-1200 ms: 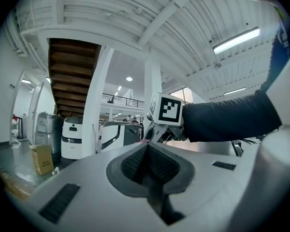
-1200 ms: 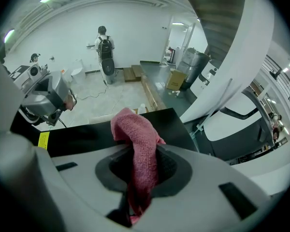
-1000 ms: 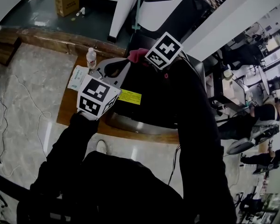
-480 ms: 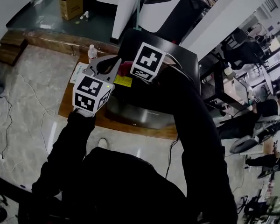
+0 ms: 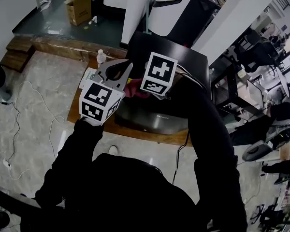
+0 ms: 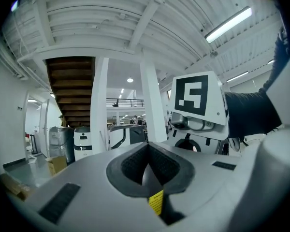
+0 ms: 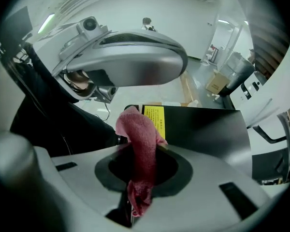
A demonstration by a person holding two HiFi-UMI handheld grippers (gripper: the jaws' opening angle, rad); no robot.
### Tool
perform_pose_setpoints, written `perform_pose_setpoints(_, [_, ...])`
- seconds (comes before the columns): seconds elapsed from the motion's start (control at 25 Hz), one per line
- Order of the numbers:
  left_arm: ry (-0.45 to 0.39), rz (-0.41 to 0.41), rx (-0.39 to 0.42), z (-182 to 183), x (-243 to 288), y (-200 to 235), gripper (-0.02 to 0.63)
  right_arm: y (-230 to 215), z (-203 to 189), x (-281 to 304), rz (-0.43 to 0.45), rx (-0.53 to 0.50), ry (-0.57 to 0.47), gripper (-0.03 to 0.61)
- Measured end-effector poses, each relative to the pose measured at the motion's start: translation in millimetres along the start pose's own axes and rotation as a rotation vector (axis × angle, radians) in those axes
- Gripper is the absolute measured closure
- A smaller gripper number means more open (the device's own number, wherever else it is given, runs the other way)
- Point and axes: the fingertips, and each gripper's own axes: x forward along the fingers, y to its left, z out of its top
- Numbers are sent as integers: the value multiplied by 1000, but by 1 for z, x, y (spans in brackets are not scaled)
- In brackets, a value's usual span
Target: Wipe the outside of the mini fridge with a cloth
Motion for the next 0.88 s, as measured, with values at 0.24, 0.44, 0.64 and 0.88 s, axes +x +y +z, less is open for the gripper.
perform_pose_setpoints(0.24, [-62,-96,3,17,32,-17,607,-51,-37,-31,-158,118,-123,505])
perform_pose_setpoints(0.44, [-110,-171,-6,30,60,-37,607,-99,-90,-62,-434,136,-90,505])
perform_pose_setpoints(0.64, [-133,-208,-50,45,95,-67,607,-134,-151,-87,-540,170,-24,505])
perform_pose_setpoints(0.88, [-120,-200,-85,56,146,-113,607,-186,-209,-105,-577,197,-15,503])
